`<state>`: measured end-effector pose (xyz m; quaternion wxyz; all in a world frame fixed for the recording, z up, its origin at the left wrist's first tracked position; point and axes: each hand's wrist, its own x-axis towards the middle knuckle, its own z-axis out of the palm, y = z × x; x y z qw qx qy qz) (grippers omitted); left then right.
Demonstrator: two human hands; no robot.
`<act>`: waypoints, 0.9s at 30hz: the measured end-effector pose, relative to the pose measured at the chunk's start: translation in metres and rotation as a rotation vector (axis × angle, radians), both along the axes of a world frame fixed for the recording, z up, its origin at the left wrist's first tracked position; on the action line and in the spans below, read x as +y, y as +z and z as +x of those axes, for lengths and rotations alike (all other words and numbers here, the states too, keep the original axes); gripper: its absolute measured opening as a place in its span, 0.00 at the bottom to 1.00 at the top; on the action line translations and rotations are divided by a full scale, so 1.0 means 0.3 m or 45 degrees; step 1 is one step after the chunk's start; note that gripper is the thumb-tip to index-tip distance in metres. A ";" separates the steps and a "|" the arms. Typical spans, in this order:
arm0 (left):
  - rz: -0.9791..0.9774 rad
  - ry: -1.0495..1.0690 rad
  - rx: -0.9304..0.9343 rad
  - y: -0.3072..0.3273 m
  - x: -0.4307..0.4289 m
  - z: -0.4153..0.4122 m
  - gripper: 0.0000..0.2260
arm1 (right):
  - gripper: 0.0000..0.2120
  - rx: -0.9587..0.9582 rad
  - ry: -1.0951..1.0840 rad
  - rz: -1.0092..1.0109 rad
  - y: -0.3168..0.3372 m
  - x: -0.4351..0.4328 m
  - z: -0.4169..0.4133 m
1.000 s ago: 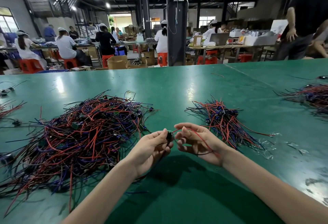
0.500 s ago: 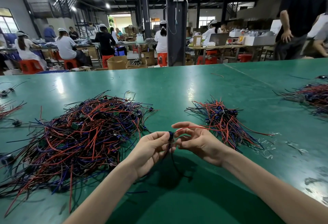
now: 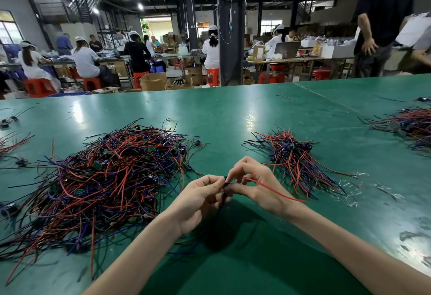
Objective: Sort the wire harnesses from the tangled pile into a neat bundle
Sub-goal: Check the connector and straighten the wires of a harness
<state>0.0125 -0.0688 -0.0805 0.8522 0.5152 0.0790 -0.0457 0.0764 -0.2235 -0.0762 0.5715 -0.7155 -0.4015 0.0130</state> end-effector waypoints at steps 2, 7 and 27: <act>-0.016 -0.015 -0.016 0.000 -0.005 -0.002 0.06 | 0.08 0.154 -0.015 0.097 -0.001 0.004 0.002; 0.209 0.007 -0.046 0.007 -0.006 -0.010 0.01 | 0.04 0.855 0.043 0.416 0.005 0.005 0.019; 0.310 -0.029 -0.067 0.032 -0.023 -0.030 0.08 | 0.08 0.984 0.169 0.330 0.014 -0.021 0.042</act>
